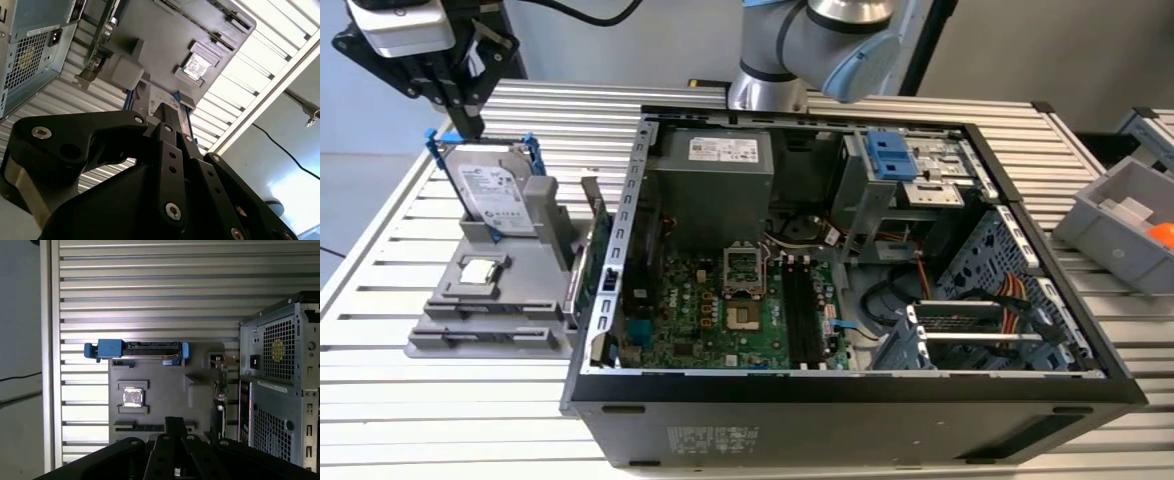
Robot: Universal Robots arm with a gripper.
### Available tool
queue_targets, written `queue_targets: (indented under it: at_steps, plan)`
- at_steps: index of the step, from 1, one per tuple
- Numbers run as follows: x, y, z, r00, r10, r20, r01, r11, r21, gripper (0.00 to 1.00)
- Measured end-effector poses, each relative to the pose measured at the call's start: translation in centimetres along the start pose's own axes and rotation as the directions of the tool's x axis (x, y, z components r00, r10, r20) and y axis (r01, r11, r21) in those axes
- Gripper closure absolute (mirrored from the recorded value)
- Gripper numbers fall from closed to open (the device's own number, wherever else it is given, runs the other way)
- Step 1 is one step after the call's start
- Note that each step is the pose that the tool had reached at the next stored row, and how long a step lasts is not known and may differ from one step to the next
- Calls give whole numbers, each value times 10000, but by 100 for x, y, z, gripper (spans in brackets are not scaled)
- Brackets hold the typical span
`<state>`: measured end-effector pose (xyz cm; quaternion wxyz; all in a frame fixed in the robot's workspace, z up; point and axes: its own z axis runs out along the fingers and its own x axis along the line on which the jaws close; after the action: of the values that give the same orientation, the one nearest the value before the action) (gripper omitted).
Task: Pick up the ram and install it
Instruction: 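Reach for the ram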
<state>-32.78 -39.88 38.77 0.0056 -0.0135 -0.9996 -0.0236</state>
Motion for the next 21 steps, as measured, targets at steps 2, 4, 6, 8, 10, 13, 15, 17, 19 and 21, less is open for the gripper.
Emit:
queue_targets:
  at_steps: [2,4,6,8,10,13,15,17,19,21]
  plan:
    - [1,-4,0,10000,1,-1,-1,10000,0,100]
    - [0,-13,-1,10000,1,-1,-1,10000,0,100]
    - [-1,-23,-1,10000,0,-1,0,10000,0,100]
    - [-2,-31,-2,10000,0,-2,0,10000,0,100]
    - [-2,-48,-3,10000,0,-3,0,10000,0,100]
    - [-3,-94,-4,10000,0,-1,0,10000,0,100]
    - [-4,-122,-6,10000,0,-2,0,10000,0,100]
    - [-5,-146,-6,10000,0,-2,0,10000,0,100]
    - [-5,-170,-7,10000,0,-2,0,10000,0,100]
    - [-4,-198,-8,10000,0,-2,0,10000,0,100]
